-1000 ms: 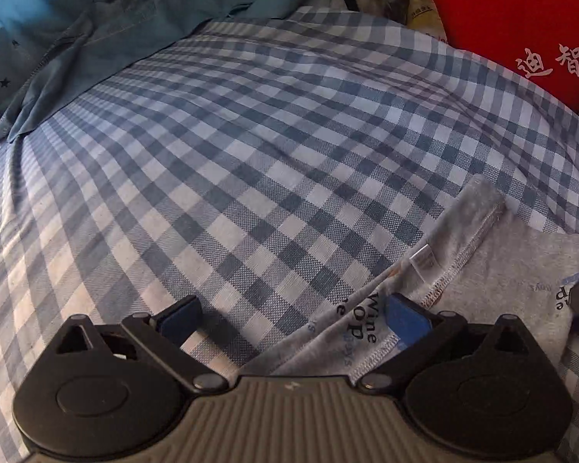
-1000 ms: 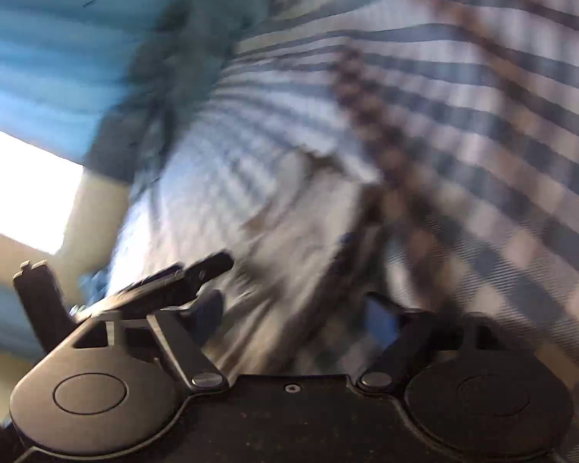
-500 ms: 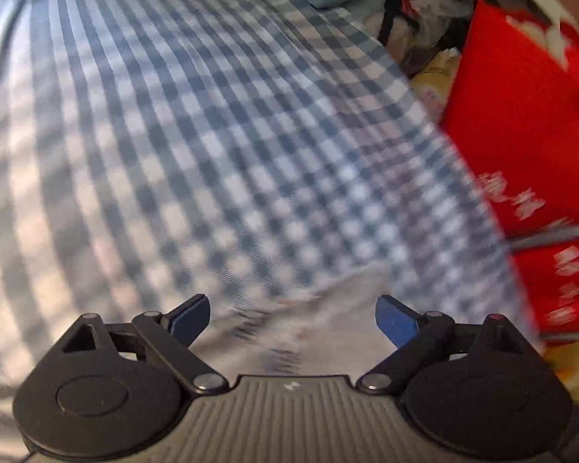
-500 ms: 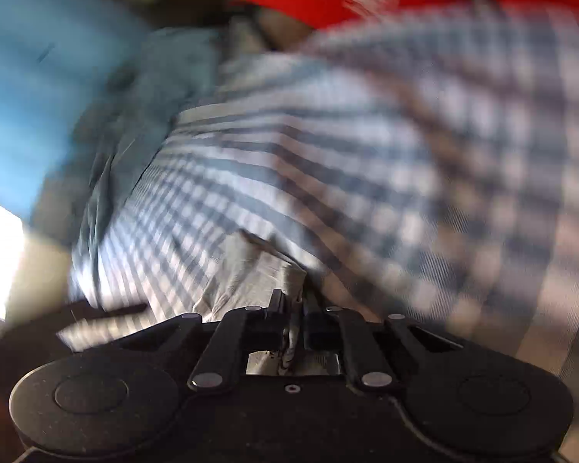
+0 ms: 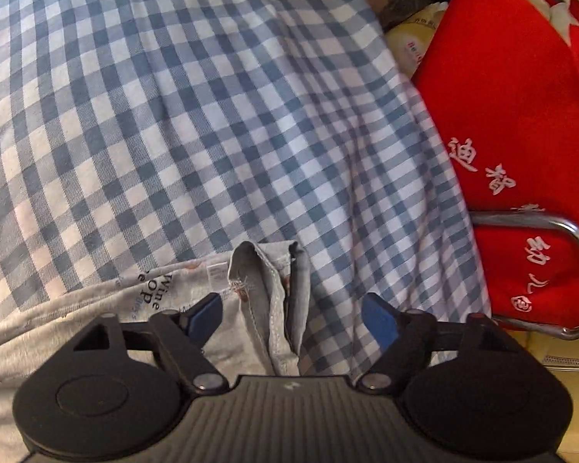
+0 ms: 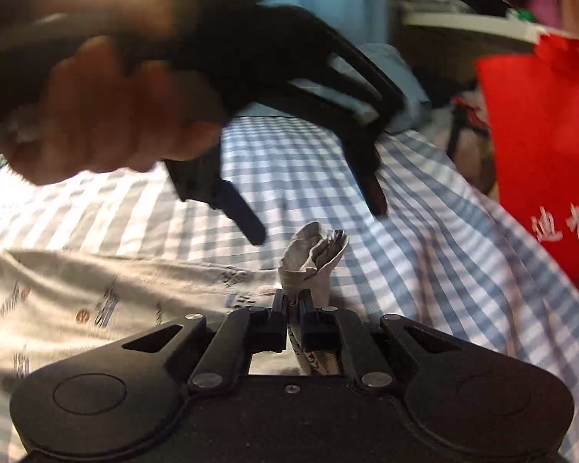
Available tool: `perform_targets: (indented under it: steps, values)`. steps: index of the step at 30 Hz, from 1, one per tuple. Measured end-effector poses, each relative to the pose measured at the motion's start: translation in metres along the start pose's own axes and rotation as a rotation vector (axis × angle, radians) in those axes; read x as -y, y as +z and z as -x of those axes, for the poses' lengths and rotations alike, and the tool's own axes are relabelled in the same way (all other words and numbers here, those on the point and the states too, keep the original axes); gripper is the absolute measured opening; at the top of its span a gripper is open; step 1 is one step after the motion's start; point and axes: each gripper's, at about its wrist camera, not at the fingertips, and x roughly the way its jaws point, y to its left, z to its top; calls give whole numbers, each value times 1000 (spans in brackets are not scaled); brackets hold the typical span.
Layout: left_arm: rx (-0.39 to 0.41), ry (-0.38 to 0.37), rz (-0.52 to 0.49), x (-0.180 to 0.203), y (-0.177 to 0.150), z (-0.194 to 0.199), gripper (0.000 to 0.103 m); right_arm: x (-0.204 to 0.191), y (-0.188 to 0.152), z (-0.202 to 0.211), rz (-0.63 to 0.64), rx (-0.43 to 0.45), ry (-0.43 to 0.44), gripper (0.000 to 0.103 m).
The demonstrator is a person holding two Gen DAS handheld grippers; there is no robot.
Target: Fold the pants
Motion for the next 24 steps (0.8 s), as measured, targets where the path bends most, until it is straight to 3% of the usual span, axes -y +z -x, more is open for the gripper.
perform_targets:
  steps: [3,6,9,10,12,15,19,24]
  values:
    - [-7,43,13,-1,-6,-4,51,-6,1,0,25,-2,9,5]
    - [6,48,27,-4,-13,-2,39,-10,1,1,42,-2,15,5]
    - [56,15,43,-8,-19,8,39,-18,0,10,56,-3,20,5]
    - [74,11,47,-8,-19,10,47,-20,0,12,62,-2,20,5]
    - [99,25,55,-8,-18,14,47,-24,0,14,69,0,22,5]
    - [101,38,63,-11,-22,19,14,-31,2,19,80,6,24,5]
    - [152,37,68,-22,-38,41,6,-43,6,27,92,16,31,4]
    - [194,-30,105,-53,-61,76,4,-64,13,42,105,34,52,3]
